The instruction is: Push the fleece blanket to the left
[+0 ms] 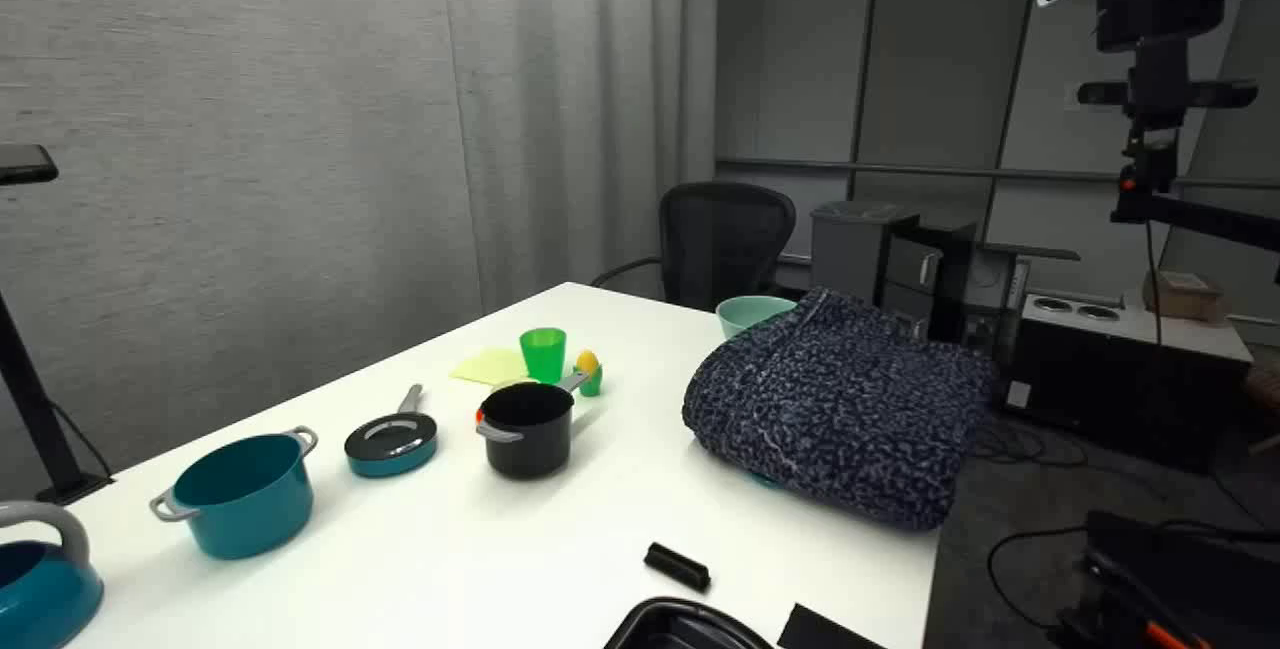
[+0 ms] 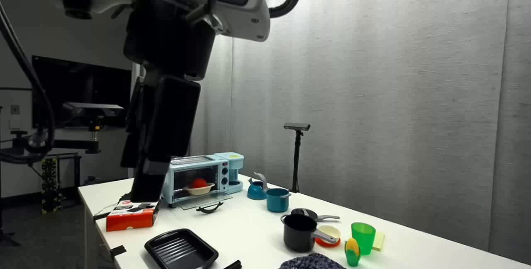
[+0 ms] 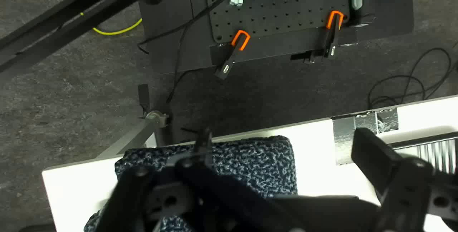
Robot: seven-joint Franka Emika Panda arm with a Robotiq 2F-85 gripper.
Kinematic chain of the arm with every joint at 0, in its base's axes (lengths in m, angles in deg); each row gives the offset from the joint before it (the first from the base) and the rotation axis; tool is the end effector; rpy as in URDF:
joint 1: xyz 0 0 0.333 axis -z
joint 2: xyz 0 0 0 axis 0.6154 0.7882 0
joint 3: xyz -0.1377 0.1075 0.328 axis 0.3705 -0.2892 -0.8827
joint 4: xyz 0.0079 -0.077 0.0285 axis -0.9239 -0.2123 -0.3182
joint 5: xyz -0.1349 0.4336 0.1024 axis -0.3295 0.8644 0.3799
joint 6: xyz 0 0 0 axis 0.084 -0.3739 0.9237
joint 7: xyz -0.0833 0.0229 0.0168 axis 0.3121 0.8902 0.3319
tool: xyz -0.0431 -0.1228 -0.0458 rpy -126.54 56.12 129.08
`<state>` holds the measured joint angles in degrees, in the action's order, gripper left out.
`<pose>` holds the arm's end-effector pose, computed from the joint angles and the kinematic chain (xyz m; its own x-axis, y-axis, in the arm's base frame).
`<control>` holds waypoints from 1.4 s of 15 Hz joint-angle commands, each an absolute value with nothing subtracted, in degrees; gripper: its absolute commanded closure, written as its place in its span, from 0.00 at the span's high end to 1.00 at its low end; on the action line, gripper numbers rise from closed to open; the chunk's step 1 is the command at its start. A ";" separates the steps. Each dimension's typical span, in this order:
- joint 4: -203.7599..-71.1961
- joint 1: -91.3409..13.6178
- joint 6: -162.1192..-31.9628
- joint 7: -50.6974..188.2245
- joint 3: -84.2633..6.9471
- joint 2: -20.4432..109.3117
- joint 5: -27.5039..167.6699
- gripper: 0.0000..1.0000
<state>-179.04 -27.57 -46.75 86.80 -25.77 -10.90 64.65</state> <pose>0.3049 -0.2009 0.5493 0.9703 -0.1467 -0.1922 -0.1654 -0.9826 -0.0850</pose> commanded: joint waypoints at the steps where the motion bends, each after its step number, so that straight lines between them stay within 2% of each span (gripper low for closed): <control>1: -178.93 -27.49 -46.67 86.86 -25.82 -10.74 64.70 1.00; 15: -178.93 -27.49 -46.68 86.86 -25.82 -10.75 64.70 1.00; 21: -181.65 -26.27 -65.58 80.22 -25.32 -8.38 66.11 1.00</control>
<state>-180.37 -27.48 -57.47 82.19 -25.56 -10.20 65.29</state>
